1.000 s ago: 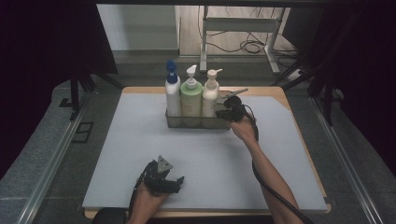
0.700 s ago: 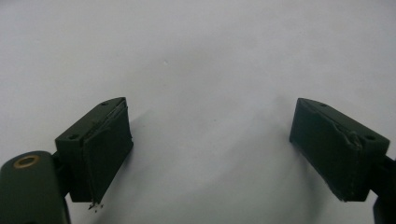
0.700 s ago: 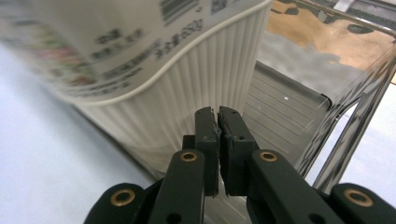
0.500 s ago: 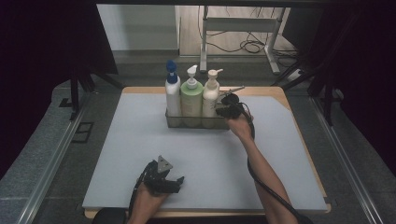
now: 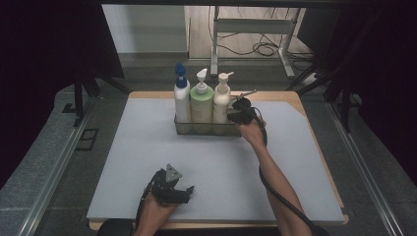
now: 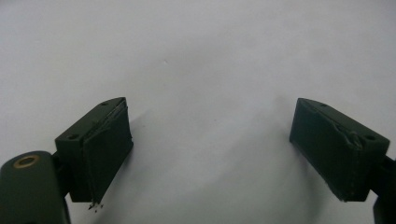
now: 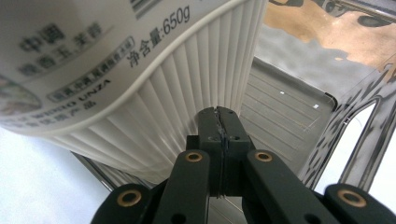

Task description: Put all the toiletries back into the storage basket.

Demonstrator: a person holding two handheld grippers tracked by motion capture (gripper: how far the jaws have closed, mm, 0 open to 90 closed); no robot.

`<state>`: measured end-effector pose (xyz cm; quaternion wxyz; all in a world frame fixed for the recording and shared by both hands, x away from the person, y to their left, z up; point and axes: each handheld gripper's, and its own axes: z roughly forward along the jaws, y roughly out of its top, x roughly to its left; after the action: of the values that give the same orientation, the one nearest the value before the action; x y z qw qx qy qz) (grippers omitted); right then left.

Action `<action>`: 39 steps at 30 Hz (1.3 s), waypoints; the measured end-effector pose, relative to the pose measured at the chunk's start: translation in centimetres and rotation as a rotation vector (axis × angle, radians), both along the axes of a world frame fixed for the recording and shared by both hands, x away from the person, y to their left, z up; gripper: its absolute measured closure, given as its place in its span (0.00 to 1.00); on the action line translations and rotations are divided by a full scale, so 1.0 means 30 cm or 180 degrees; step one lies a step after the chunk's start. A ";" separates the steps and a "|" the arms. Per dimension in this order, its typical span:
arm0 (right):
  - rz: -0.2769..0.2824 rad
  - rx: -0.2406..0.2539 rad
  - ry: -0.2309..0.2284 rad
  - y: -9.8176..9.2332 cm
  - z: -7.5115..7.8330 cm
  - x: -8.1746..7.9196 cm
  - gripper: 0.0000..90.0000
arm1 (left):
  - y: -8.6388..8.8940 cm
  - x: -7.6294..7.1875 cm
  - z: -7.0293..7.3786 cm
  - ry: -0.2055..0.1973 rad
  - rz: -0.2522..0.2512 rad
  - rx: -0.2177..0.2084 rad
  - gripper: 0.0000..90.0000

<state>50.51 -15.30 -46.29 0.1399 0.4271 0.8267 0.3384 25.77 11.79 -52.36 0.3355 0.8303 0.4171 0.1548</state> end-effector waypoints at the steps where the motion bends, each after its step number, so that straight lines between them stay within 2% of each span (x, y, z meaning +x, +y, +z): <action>1: -0.0004 0.0004 0.0003 0.000 0.000 0.000 1.00 | 0.000 0.000 0.000 0.0001 0.0000 0.0001 0.14; 12: 0.0008 0.0034 -0.0010 -0.009 0.007 -0.005 0.95 | 0.000 0.000 0.000 0.0002 0.0001 -0.0003 0.14; 24: 0.0087 0.0076 -0.0173 -0.044 0.064 -0.045 0.87 | 0.001 0.000 0.001 0.0008 -0.0003 0.0011 0.14; 29: 0.0117 0.0108 -0.0206 -0.069 0.076 -0.065 0.79 | 0.000 -0.001 0.000 0.0006 0.0001 0.0003 0.14; 39: 0.0195 0.0167 -0.0288 -0.093 0.107 -0.117 0.55 | 0.000 0.000 0.000 -0.0001 -0.0003 0.0008 0.14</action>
<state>46.99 -18.10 -43.08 0.1555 0.3894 0.8231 0.3830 25.77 11.80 -52.35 0.3346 0.8309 0.4165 0.1553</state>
